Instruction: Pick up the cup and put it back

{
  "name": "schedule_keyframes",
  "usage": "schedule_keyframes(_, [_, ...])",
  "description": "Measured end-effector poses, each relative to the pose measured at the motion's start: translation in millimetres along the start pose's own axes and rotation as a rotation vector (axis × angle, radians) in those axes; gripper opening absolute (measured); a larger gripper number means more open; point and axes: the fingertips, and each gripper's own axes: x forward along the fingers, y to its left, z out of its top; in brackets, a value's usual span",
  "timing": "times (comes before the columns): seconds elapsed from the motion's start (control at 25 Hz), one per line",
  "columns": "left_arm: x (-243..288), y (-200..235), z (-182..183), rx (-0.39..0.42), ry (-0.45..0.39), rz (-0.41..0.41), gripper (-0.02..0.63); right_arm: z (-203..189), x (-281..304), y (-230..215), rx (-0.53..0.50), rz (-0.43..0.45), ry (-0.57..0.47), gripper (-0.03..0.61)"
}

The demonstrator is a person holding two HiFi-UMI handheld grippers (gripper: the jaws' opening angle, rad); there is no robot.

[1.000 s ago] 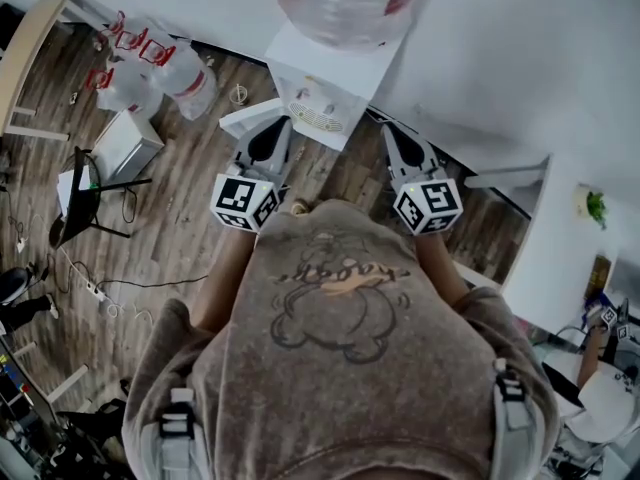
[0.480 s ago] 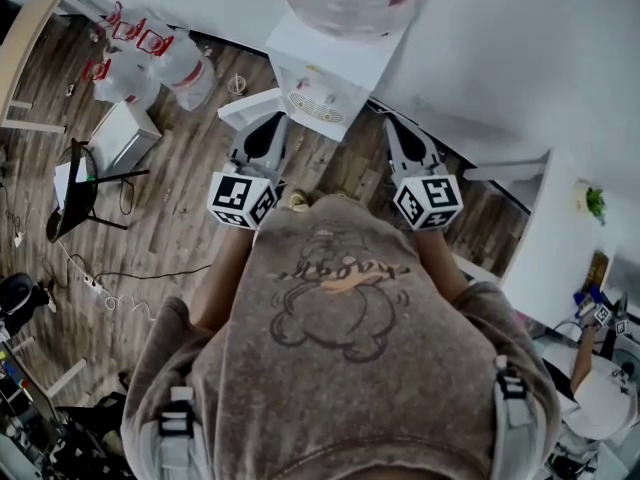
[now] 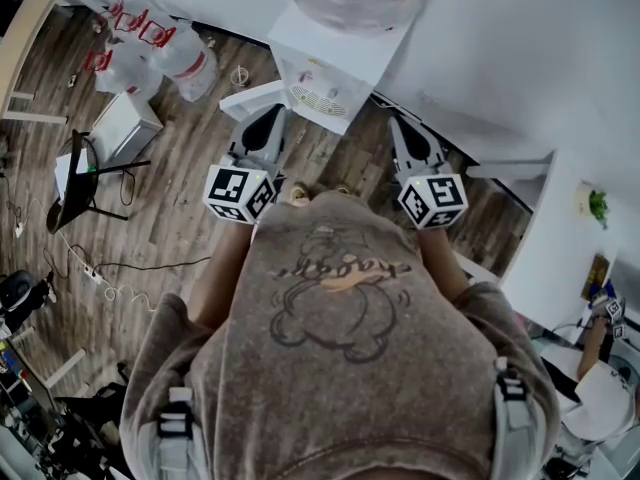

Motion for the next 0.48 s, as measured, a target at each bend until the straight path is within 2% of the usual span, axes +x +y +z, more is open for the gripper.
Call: schedule_keyframes(0.48, [5.1,-5.3,-1.8,0.028,0.012,0.016,0.003,0.7,1.2,-2.8,-0.039,0.052,0.025,-0.005])
